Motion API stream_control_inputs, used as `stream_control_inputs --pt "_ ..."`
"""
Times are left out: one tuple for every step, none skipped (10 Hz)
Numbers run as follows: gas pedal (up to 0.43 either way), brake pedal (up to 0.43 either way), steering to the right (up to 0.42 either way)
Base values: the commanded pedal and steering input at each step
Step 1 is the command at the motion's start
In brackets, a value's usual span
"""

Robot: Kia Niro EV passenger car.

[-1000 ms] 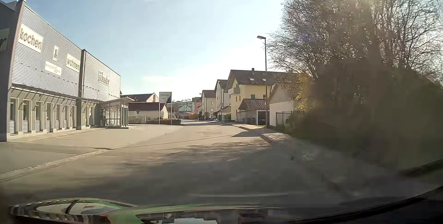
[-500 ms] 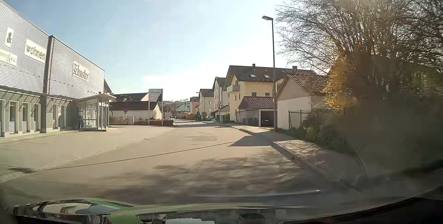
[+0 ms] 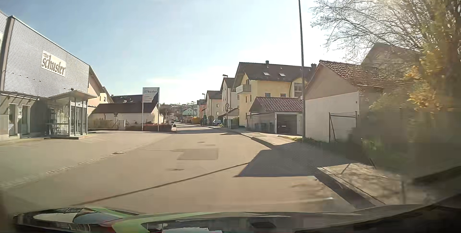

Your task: Follow the waypoints while adhering to traffic rules and regulations

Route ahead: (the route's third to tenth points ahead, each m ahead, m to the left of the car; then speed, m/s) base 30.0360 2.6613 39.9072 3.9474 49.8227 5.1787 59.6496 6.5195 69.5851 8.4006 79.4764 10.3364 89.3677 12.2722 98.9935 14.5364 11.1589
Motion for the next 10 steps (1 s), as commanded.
stream_control_inputs --pt "0.150 0.000 -0.009" --pt "0.150 0.000 -0.014" --pt "0.150 0.000 -0.018" --pt "0.150 0.000 -0.020" --pt "0.150 0.000 -0.023" --pt "0.150 0.000 -0.026" --pt "0.150 0.000 -0.028" --pt "0.150 0.000 -0.028" --pt "0.138 0.000 -0.030" --pt "0.138 0.000 -0.032"
